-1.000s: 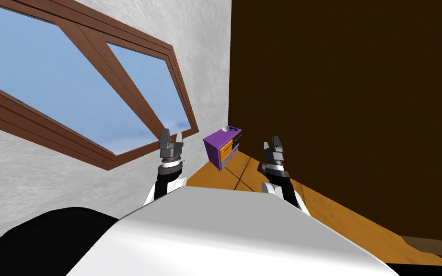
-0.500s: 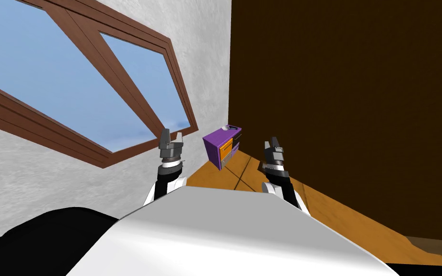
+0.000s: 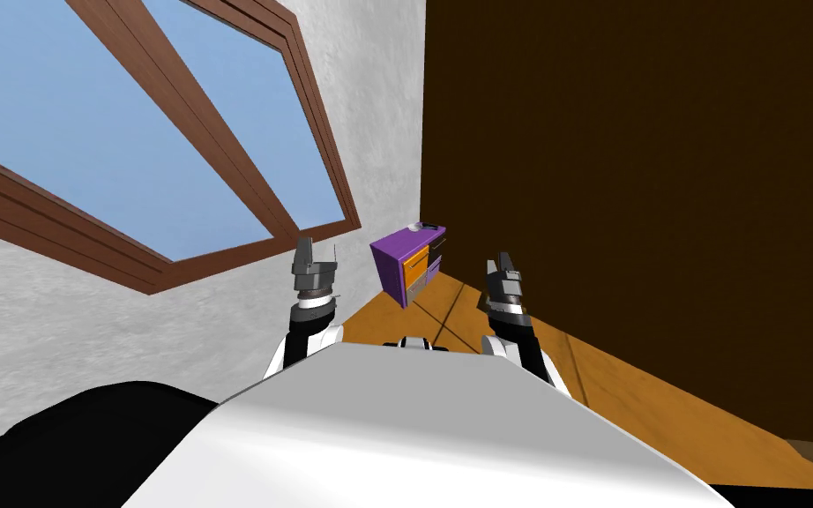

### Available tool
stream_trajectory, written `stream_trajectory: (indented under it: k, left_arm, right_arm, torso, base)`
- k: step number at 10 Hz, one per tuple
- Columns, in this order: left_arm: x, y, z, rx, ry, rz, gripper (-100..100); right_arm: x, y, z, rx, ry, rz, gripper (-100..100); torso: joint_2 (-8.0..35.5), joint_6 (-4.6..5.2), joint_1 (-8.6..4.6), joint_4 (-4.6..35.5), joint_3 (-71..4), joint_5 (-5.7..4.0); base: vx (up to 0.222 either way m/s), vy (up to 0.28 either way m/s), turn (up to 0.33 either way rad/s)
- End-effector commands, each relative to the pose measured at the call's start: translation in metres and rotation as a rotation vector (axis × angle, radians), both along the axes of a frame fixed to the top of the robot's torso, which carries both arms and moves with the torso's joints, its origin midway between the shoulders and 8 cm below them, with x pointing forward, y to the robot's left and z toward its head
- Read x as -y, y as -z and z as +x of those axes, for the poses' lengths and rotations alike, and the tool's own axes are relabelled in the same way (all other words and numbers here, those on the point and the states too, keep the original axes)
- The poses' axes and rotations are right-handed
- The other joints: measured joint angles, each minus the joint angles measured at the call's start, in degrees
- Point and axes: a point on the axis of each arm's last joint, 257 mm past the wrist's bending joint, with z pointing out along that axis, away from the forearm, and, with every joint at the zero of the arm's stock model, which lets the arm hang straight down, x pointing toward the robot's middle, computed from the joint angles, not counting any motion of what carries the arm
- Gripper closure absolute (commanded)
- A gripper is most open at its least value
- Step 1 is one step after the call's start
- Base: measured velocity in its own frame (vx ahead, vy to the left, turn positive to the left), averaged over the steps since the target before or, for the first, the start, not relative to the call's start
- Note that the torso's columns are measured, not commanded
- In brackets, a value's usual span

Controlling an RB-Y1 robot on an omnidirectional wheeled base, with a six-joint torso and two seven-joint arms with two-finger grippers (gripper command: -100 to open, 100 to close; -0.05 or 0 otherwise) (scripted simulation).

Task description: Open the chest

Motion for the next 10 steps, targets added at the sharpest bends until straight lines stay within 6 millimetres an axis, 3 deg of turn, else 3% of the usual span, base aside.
stream_trajectory:
  k: [1, 3, 4, 6, 7, 8, 9, 10]
  left_arm:
    - [0.0, 0.0, 0.0, 0.0, 0.0, 0.0, 0]
    - [0.0, 0.0, 0.0, -0.001, 0.0, 0.0, 0]
    - [0.0, 0.0, 0.0, -0.001, 0.0, 0.0, 0]
    - [0.0, 0.0, 0.0, -0.001, 0.0, 0.0, 0]
    - [0.0, 0.0, 0.0, -0.001, 0.0, 0.0, 0]
    - [0.0, 0.0, 0.0, -0.001, 0.0, 0.0, 0]
    - [0.0, 0.0, 0.0, -0.001, 0.0, 0.0, 0]
    - [0.0, 0.0, 0.0, -0.001, 0.0, 0.0, 0]
  right_arm:
    - [-0.005, 0.034, 0.014, -0.11, -0.01, -0.077, -100]
    - [-0.007, 0.071, 0.026, -0.22, -0.006, -0.135, -100]
    - [-0.007, 0.072, 0.026, -0.222, -0.005, -0.135, -100]
    - [-0.006, 0.12, 0.036, -0.361, 0.008, -0.198, -100]
    - [-0.006, 0.122, 0.036, -0.365, 0.009, -0.201, -100]
    - [-0.004, 0.146, 0.039, -0.438, 0.02, -0.237, -100]
    - [-0.004, 0.151, 0.039, -0.447, 0.02, -0.237, -100]
    - [-0.001, 0.177, 0.04, -0.524, 0.033, -0.276, -100]
  torso:
    - [1.9, -0.02, 0.12, 1.9, -3.9, 0.03]
    - [2.6, 0.0, 0.17, 2.6, -5.3, 0.05]
    - [2.6, 0.0, 0.09, 2.7, -5.4, 0.03]
    - [2.7, -0.01, -0.08, 2.7, -5.4, -0.03]
    - [2.6, -0.01, 0.06, 2.7, -5.4, 0.01]
    - [2.7, 0.01, 0.0, 2.7, -5.4, 0.01]
    - [2.7, 0.0, 0.0, 2.7, -5.3, 0.0]
    - [2.7, 0.01, -0.07, 2.7, -5.4, -0.02]
  base:
    - [0.005, 0.081, 0.076]
    - [0.008, 0.102, 0.091]
    - [0.014, 0.07, 0.031]
    - [0.02, 0.09, 0.102]
    - [0.018, 0.083, 0.047]
    - [0.003, 0.091, 0.11]
    - [0.008, 0.063, 0.035]
    - [0.022, 0.069, 0.092]
